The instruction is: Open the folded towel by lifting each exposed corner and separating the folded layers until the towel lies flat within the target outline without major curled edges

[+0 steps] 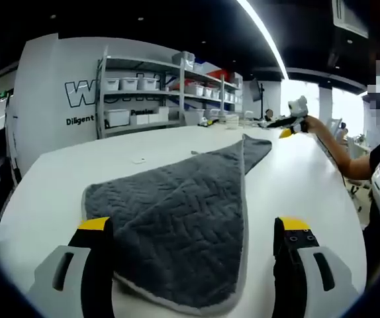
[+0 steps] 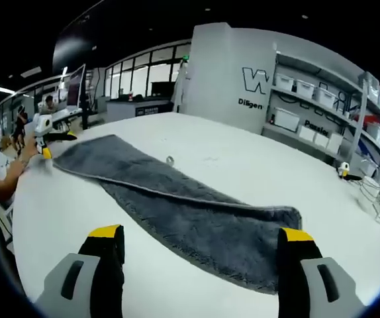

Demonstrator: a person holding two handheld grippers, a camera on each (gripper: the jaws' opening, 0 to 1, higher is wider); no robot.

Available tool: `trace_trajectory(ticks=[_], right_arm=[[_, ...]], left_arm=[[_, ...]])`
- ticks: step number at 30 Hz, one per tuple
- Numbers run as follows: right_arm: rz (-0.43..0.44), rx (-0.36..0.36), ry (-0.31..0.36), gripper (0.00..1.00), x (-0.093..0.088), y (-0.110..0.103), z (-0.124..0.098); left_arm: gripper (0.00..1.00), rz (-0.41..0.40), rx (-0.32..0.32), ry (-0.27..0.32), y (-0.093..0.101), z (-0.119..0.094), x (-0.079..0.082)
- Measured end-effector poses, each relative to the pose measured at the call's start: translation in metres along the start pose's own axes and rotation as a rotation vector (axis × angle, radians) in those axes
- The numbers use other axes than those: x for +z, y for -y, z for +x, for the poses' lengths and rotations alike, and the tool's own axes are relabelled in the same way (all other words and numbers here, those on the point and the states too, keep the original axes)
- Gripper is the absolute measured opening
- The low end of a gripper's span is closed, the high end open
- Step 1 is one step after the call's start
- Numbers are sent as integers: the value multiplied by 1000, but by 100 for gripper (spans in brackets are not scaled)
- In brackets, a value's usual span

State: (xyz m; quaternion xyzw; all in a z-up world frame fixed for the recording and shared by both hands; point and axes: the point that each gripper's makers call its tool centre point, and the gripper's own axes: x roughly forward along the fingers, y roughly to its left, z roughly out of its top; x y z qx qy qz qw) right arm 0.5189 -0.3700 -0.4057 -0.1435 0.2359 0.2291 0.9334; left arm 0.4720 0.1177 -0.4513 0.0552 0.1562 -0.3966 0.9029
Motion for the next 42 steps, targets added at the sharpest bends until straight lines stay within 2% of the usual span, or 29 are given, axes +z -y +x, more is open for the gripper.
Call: trace_trajectory(ticks=[5,8,12,15,18,21,23,26,27,30,33,37,42], right_arm=[[-27,-57,-94,92,-7,40,11],[0,-89,-153,90,-14,63,17],[-14,-121,-178,83,-15,97,34],[-34,-127,-165,79,-14,114,45],[-99,-176,-178,70,-16,137,54],[-112,-177,-227,69,-27,148,62],[-112,-168,-215,68,-28,152,66],[-23,-152,-154,52,-26,155,73],[-18,-163,-153,47,-28,158,74],[-33,-207,-201,45,-39,171,77],[-16,-206,-214,43,-47,175,83],[21,-191,-190,36,-47,175,92],[-7,-163,-191,29,-47,168,103]], left_arm=[[99,-8,-10,-8,3,1,-2],[99,-2,-3,-10,1,0,-2],[99,3,0,-18,1,0,-5],[99,-2,-7,-6,2,-2,-3],[99,-1,-3,-7,2,-2,-4],[99,3,3,-10,2,-2,-5],[98,-16,-20,-15,5,-2,-7],[98,-10,-18,-15,7,-1,-7],[98,-4,-16,-18,7,0,-8],[98,-6,-18,-19,7,-1,-7],[98,-2,-16,-9,6,-3,-4],[98,-9,-18,-12,6,-2,-5],[97,-11,-19,-20,6,-1,-7]])
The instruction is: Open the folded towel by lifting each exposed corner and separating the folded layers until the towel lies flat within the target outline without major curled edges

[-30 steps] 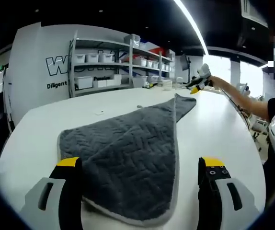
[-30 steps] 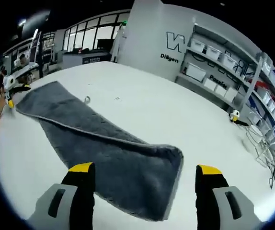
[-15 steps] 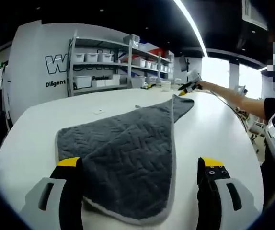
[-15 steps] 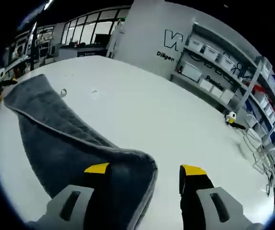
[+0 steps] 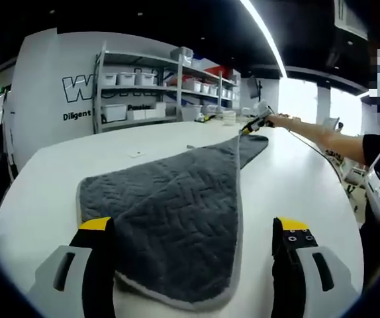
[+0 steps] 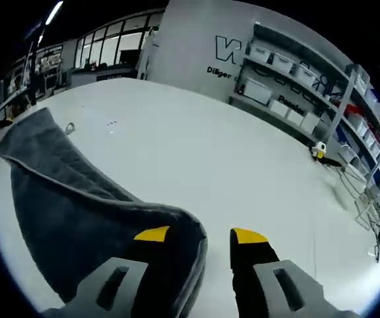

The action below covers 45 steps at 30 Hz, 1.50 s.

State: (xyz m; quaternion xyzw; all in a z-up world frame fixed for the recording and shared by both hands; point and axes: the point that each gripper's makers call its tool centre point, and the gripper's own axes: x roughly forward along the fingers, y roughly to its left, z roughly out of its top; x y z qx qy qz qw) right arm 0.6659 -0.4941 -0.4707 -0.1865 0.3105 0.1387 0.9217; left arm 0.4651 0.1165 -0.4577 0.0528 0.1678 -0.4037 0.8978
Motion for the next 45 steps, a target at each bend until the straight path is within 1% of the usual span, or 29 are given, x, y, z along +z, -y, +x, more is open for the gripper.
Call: trace_trajectory(ticks=[2,4,5,7,9,11,13,14,15,16,17,18,24,26,29,30,31,33,35,37,41,44,45], right_arm=[[-21,16,-8,24,0,-4,3],[-34,29,2,19,0,-10,3],[-38,31,2,17,0,-10,4],[-63,33,10,10,1,-11,4],[-67,32,18,7,2,-10,4],[-69,33,24,2,2,-11,3],[-80,38,37,1,5,-13,1],[-100,43,49,0,7,-15,0],[-108,35,54,0,7,-15,-1],[-108,23,58,0,7,-13,-3],[-108,22,60,0,7,-13,-4],[-107,24,84,0,10,-14,-6],[-117,25,122,0,13,-19,-20],[-136,30,145,0,14,-28,-32],[-153,32,169,0,15,-36,-47],[-171,34,188,0,17,-41,-54],[-175,33,191,0,17,-42,-56],[-200,32,205,0,16,-48,-68],[-205,32,261,0,22,-55,-81],[-214,51,299,0,23,-65,-96],[-263,54,314,0,18,-81,-116],[-275,63,327,0,16,-88,-126],[-280,73,337,0,15,-93,-133]], left_arm=[[97,0,-3,-2,1,0,-1],[97,5,0,-17,1,1,-3],[97,6,1,-20,1,1,-4],[97,9,2,-20,0,1,-4],[96,1,-3,-16,0,1,-3],[96,-1,-8,-13,2,1,-2],[96,6,-3,-16,1,1,-3],[96,8,0,-17,0,1,-3],[96,8,2,-18,0,1,-3],[96,6,2,-20,0,1,-4],[96,5,2,-20,0,1,-4],[96,-1,1,-21,-1,1,-4],[95,2,1,-19,-1,0,-4],[95,3,1,-20,-1,0,-4],[95,-2,2,-20,-3,0,-4],[95,-2,3,-20,-4,0,-4],[95,-2,4,-21,-4,-1,-4],[95,-1,5,-22,-5,-1,-4],[95,0,4,-20,-5,-1,-3],[95,1,3,-17,-4,-2,-2],[95,-4,2,-8,-3,-3,0],[95,-4,3,-5,-3,-3,1],[95,-4,3,-5,-3,-3,1]])
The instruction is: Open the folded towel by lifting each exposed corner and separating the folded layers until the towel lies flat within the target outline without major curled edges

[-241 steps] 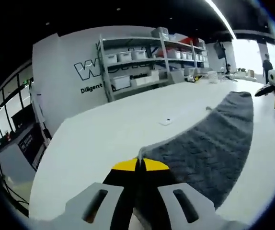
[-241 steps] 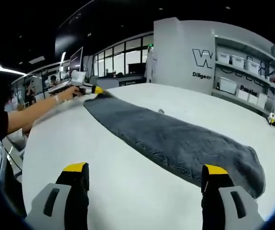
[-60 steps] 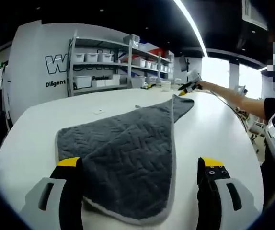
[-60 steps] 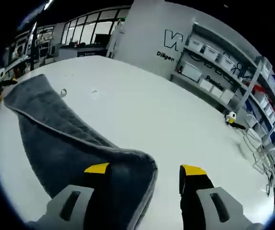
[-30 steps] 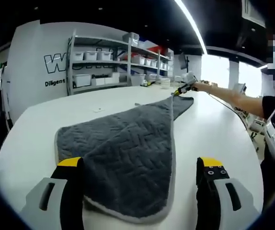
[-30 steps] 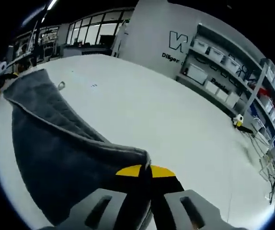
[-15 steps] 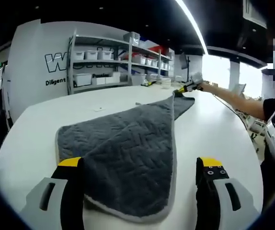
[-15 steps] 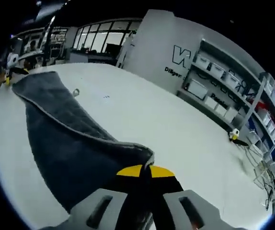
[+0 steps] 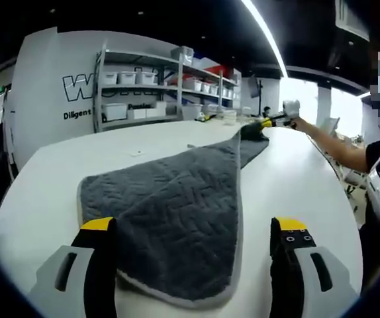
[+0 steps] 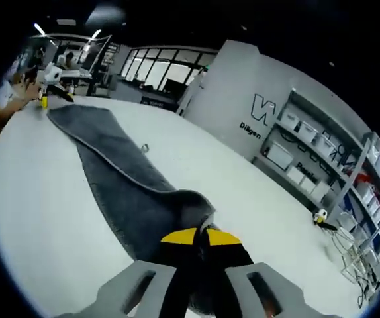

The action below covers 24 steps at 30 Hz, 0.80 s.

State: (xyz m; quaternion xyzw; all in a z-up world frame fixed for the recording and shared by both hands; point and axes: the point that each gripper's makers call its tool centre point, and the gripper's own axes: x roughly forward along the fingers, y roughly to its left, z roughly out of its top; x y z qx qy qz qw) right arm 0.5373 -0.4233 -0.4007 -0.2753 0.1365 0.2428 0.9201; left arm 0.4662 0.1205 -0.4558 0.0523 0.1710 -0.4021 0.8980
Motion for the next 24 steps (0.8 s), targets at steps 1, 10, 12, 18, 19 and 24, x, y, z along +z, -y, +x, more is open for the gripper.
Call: trace_trajectory(ticks=[1,10,12,18,19,24], right_arm=[[-4,2,8,0,1,-3,-3],[-41,53,14,0,-14,-35,-28],[-36,71,20,0,-19,-42,-32],[-53,120,23,0,-25,-63,-42],[-51,139,24,0,-26,-68,-44],[-116,198,-46,0,-40,-85,-54]], left_arm=[[95,0,0,0,0,0,0],[94,-6,-6,4,2,1,1],[94,-6,-6,6,3,1,1],[94,-16,-4,-1,3,3,-3],[94,-16,-5,-2,3,3,-3],[94,-19,-4,-4,2,3,-4]])
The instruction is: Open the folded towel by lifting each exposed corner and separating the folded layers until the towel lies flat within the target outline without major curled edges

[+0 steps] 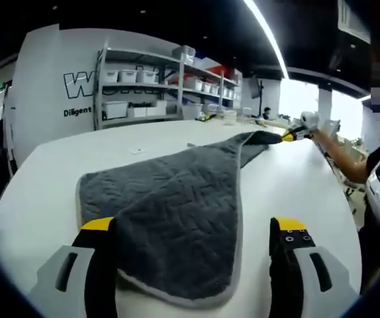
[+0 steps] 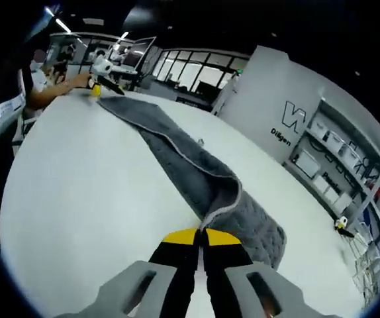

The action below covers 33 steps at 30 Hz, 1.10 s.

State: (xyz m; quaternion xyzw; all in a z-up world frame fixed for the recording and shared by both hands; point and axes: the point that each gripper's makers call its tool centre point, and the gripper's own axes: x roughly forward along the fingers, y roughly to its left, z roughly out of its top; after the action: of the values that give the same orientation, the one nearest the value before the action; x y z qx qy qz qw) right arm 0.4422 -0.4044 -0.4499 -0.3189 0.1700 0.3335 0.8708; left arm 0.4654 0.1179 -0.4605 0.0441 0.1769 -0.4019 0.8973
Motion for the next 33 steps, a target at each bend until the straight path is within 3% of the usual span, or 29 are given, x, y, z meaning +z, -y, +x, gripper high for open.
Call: trace_trajectory(ticks=[7,20,26,33], right_arm=[[36,111,-64,0,-19,-24,-7],[149,145,-130,0,-42,-31,-2],[167,134,-113,1,-42,-32,-2],[245,81,-34,21,-30,-27,-10]], left_arm=[[94,2,-3,-5,2,0,-2],[93,2,-2,-13,-1,-1,-2],[93,0,-1,-17,-2,-1,-3],[93,-4,3,3,1,0,3]])
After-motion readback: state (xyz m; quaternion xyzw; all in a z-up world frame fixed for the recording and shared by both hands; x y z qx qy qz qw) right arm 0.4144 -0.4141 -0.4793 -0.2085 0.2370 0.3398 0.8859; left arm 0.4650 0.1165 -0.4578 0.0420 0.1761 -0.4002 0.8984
